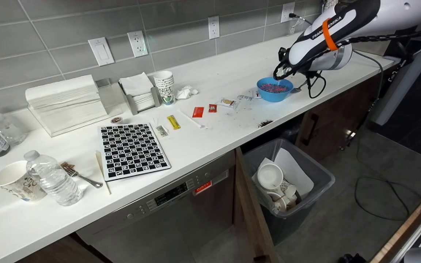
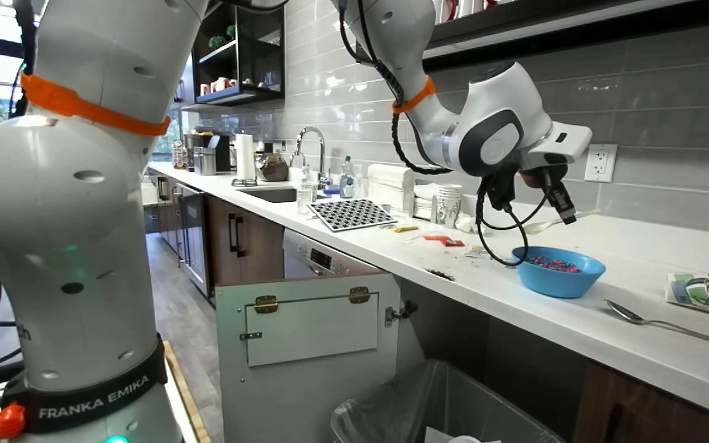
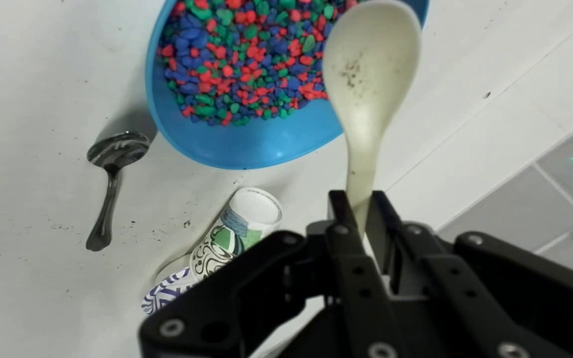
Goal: Pour a spoonful of the blue bowl's contents into the bin
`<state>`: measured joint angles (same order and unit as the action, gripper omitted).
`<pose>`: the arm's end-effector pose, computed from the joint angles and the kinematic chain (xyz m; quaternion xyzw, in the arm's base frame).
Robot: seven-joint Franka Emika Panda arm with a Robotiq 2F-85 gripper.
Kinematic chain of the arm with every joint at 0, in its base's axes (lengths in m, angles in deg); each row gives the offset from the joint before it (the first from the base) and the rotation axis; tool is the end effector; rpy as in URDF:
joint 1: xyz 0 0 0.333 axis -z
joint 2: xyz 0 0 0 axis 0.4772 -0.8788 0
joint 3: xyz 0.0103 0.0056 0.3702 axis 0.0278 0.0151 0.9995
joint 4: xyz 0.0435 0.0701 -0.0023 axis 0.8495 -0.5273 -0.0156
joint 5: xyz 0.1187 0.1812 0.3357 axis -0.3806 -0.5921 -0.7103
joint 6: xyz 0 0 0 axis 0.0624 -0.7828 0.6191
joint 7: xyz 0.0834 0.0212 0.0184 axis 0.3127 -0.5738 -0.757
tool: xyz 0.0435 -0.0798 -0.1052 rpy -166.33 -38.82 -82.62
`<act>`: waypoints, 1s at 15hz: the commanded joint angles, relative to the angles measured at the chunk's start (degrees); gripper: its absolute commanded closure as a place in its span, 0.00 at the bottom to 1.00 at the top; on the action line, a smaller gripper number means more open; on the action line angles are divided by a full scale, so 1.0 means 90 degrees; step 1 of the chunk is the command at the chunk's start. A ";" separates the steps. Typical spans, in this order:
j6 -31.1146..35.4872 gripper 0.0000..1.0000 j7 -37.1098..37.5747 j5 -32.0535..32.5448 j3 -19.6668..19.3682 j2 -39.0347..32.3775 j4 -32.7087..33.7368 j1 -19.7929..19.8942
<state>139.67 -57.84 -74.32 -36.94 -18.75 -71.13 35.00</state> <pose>0.6799 -0.1759 0.4002 -0.8226 0.4155 -0.3812 0.0735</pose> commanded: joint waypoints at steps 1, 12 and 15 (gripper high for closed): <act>0.0531 0.97 0.0342 0.0336 -0.0887 -0.0203 -0.0028 -0.0665; 0.2706 0.97 0.0138 -0.0776 -0.2790 -0.1697 0.0195 -0.2492; 0.2552 0.97 0.0082 -0.0957 -0.2964 -0.1763 0.0328 -0.2695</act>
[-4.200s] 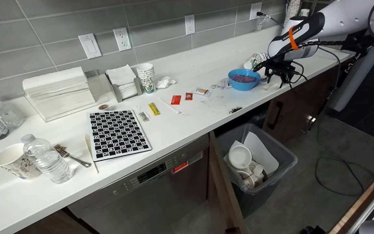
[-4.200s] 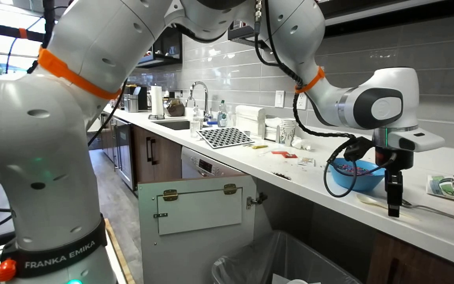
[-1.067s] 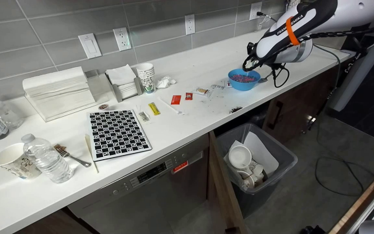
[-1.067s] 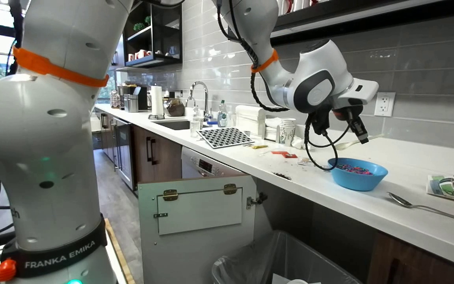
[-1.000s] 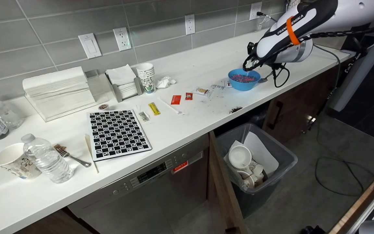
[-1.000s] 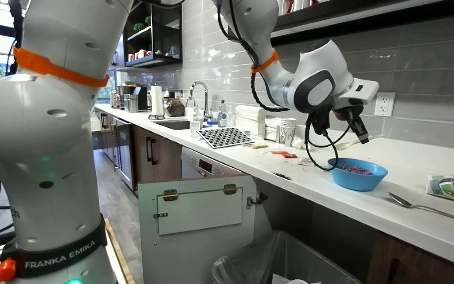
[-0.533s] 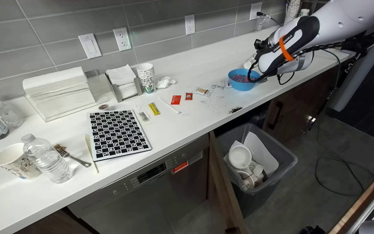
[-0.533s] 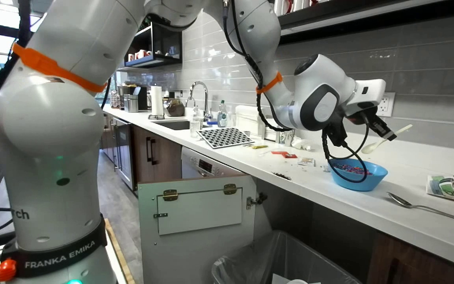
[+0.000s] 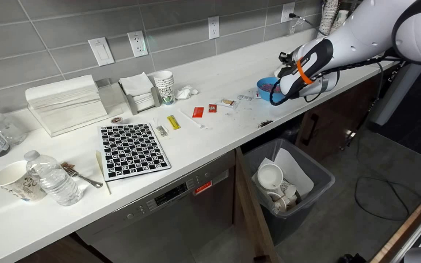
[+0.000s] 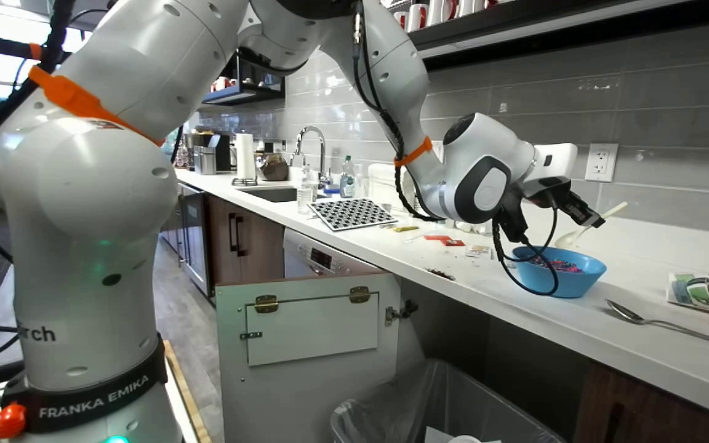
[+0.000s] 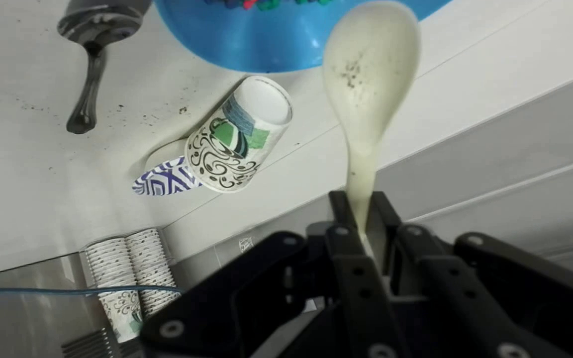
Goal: Pour a spoonful of the blue bowl's contents into the bin
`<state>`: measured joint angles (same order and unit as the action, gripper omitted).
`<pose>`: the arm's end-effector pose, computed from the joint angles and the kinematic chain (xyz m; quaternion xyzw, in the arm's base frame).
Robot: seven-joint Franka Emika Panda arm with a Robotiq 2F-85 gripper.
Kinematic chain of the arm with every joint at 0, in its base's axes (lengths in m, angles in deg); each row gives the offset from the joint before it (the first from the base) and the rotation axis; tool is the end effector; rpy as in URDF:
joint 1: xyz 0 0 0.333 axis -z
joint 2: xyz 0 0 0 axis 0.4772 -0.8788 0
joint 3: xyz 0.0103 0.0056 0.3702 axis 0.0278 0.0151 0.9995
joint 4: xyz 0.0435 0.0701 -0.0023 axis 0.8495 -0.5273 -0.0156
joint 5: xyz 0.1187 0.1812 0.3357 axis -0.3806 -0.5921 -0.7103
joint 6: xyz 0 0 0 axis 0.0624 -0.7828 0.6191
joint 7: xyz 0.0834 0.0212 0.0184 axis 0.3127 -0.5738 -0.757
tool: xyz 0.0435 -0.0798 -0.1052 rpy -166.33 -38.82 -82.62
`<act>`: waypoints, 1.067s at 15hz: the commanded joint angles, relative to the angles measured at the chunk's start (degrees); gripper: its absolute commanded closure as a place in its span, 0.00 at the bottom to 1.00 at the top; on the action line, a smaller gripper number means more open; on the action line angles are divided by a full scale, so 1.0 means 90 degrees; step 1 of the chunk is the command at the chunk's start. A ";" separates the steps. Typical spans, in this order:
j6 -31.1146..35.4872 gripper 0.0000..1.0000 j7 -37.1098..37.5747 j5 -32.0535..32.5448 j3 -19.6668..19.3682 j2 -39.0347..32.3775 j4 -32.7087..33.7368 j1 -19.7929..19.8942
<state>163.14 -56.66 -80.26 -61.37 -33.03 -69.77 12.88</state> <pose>0.6971 -0.1739 0.3594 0.7641 -0.3742 0.5250 0.0234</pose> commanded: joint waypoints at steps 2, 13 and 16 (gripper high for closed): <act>-0.0364 0.97 -0.0111 -0.0437 -0.0456 -0.0331 0.0333 -0.0382; -0.2081 0.97 0.0063 -0.0393 -0.1053 -0.0889 0.0956 -0.0880; -0.1985 0.97 0.0185 -0.0464 -0.1259 -0.1163 0.1010 -0.1016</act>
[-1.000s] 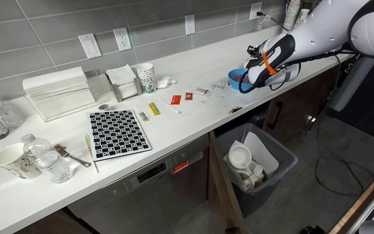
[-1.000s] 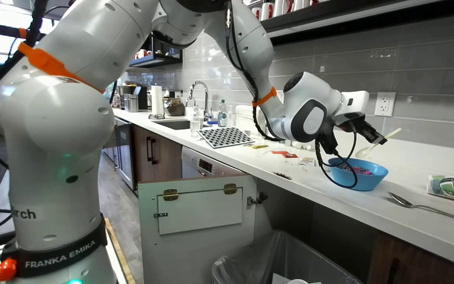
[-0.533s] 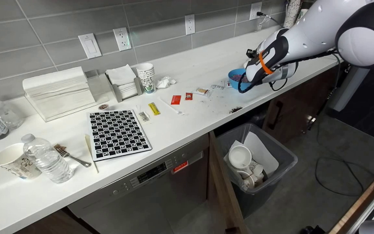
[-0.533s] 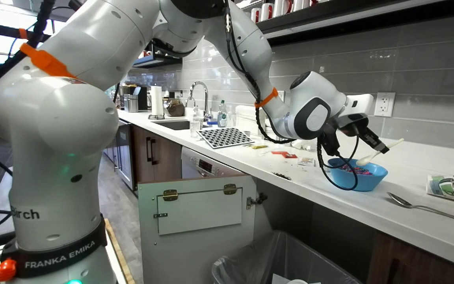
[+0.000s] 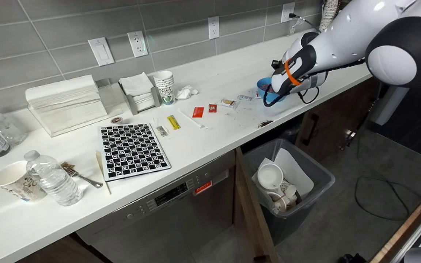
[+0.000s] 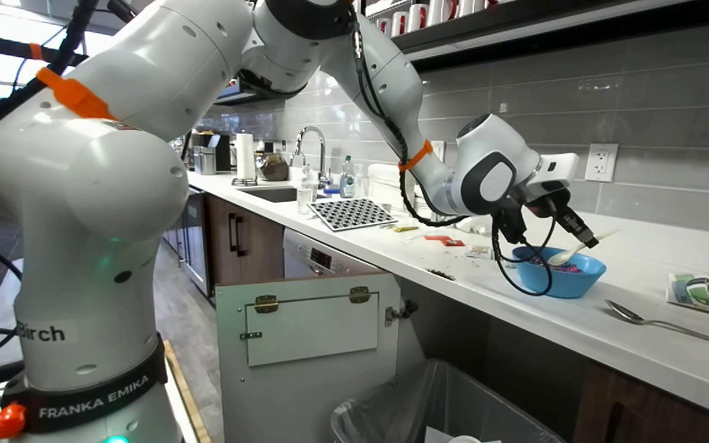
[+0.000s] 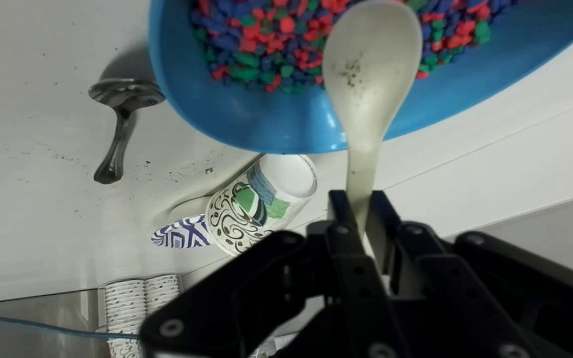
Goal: Pour a spoonful of the blue bowl's contents into the bin
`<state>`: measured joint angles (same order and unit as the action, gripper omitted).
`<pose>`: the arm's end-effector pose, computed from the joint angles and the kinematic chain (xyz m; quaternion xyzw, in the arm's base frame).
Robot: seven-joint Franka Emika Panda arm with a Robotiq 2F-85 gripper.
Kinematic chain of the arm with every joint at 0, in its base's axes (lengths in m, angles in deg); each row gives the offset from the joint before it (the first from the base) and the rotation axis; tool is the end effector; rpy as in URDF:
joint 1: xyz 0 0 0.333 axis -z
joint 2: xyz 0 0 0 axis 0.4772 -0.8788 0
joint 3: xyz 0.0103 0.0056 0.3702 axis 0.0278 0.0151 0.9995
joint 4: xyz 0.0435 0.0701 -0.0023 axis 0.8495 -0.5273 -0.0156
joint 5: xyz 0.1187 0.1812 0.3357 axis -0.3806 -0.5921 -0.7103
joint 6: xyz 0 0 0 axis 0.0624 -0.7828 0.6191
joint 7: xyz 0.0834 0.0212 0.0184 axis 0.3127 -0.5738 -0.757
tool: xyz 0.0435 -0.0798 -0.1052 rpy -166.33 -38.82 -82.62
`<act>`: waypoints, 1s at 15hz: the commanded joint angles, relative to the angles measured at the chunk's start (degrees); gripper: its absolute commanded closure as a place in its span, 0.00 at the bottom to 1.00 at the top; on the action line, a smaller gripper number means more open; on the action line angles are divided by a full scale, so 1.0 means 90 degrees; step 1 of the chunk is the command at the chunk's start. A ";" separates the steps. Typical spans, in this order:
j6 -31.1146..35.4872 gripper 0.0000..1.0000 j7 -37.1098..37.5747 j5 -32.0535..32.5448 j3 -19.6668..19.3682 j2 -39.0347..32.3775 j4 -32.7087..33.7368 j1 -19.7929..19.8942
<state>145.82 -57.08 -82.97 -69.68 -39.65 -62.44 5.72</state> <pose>0.7319 -0.1618 0.3306 0.8125 -0.3786 0.4381 0.0679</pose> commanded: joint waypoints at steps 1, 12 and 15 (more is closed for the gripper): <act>0.0068 0.97 0.0312 -0.0203 -0.0409 -0.0534 0.0210 -0.0264; 0.0457 0.97 0.1248 -0.0976 -0.1210 -0.1764 0.0698 -0.0781; 0.0217 0.97 0.1313 -0.1032 -0.1377 -0.2000 0.0814 -0.0910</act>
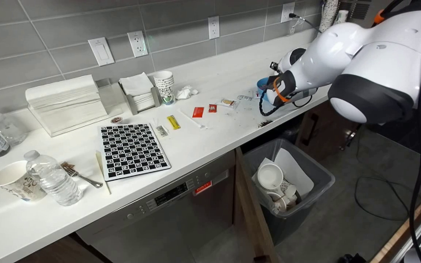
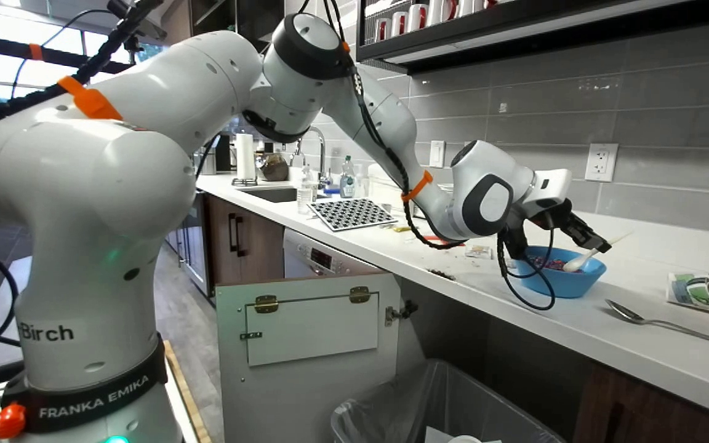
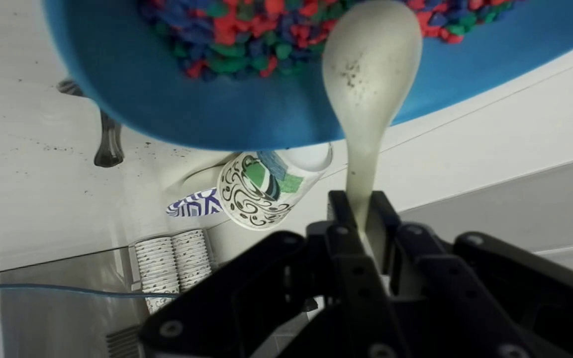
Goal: Pour a spoonful of the blue bowl's contents into the bin
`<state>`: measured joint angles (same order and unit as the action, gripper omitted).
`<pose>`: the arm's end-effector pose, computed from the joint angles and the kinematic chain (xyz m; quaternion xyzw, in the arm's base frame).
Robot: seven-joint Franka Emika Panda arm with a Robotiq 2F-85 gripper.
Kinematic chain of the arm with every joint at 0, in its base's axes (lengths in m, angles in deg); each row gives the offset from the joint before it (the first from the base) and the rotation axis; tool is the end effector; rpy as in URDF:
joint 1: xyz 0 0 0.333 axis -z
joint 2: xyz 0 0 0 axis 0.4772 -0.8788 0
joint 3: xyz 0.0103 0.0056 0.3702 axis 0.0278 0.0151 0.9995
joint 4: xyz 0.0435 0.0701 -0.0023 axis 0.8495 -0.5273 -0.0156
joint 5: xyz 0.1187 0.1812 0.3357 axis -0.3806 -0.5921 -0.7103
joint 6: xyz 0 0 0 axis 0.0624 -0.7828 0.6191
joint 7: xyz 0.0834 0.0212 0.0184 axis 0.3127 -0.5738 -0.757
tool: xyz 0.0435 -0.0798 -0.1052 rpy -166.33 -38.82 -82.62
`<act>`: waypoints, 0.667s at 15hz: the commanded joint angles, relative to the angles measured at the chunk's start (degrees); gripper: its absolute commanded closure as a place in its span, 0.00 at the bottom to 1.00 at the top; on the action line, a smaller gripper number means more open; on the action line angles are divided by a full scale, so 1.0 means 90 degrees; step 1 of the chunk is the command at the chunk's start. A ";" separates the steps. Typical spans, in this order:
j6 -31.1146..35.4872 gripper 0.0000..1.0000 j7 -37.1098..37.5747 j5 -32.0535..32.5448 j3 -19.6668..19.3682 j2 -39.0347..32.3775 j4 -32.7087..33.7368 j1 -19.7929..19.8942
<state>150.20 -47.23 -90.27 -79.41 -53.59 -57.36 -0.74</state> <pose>0.7530 -0.1574 0.2960 0.7575 -0.4100 0.4984 0.0985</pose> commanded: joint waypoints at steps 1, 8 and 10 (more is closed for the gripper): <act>-0.0345 0.97 0.0227 -0.0208 -0.0312 -0.0515 0.0286 -0.0201; -0.1292 0.97 0.0129 0.0027 -0.0219 -0.0431 0.0590 -0.0068; -0.1631 0.97 0.0073 0.0081 -0.0192 -0.0411 0.0716 -0.0019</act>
<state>140.67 -46.43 -90.35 -81.63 -56.66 -52.92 -1.65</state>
